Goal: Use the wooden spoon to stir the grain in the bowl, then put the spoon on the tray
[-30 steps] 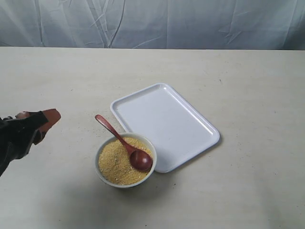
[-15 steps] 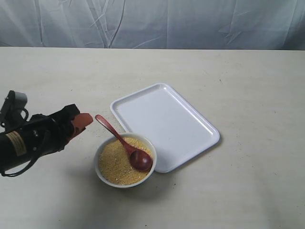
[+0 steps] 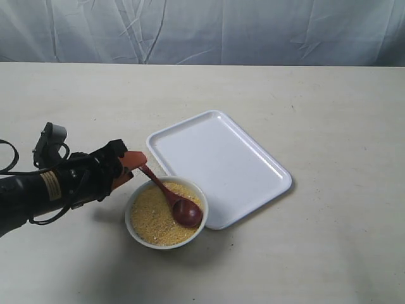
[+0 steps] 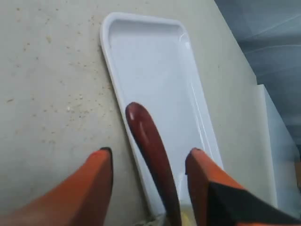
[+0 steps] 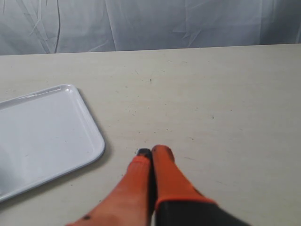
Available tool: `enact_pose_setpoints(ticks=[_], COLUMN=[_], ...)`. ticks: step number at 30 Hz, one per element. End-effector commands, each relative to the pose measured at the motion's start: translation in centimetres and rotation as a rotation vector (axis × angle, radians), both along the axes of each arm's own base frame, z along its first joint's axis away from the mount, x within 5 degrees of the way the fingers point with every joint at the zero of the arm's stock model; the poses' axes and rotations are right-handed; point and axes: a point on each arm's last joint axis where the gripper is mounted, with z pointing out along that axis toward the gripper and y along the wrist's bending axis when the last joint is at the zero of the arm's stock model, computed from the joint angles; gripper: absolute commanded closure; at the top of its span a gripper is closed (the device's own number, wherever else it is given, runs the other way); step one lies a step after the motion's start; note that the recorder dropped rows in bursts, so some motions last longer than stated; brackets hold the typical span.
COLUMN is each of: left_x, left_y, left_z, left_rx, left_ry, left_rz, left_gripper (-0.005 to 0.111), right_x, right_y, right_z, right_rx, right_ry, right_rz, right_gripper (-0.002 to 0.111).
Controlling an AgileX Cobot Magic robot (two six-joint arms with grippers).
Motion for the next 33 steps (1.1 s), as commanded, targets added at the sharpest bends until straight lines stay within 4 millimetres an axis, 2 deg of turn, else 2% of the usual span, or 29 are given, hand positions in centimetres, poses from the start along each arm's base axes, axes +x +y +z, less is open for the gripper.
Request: enact_pose_setpoints(ticks=[1,6,11,16,19,21,25,33], left_x=[1.0,2.3,2.3,2.5,2.5,2.5,2.5,2.7], left_y=[-0.4,-1.0,-1.1,-1.6,-1.5,-1.7,-1.7,-2.1], left_z=[0.5,-0.1,-1.5,-1.7,-1.9,-1.7,-1.6,-0.2], left_rx=[-0.02,0.01,-0.005,-0.089,-0.078,-0.109,-0.123,-0.286], left_ry=[-0.034,-0.001,0.039,0.011,0.02,0.024,0.023,-0.039], left_rz=[-0.004,-0.031,-0.03,-0.048,-0.051,-0.053,-0.052,-0.05], left_gripper=[0.058,0.059,0.059,0.061,0.069,0.084,0.106,0.107], right_x=[0.0,0.0,0.0,0.0,0.0,0.0,0.0,0.0], right_y=[0.0,0.0,0.0,0.0,0.0,0.0,0.0,0.0], right_z=[0.0,0.0,0.0,0.0,0.0,0.0,0.0,0.0], right_rx=[0.004,0.004,0.004,0.004,0.004,0.004,0.004,0.004], right_ry=[-0.015,-0.015,-0.015,-0.015,-0.015,-0.015,-0.015,-0.015], right_rz=[-0.005,-0.005,-0.005,-0.005,-0.005,-0.005,-0.005,-0.005], right_gripper=[0.108,0.108,0.108,0.108,0.108,0.108,0.108,0.108])
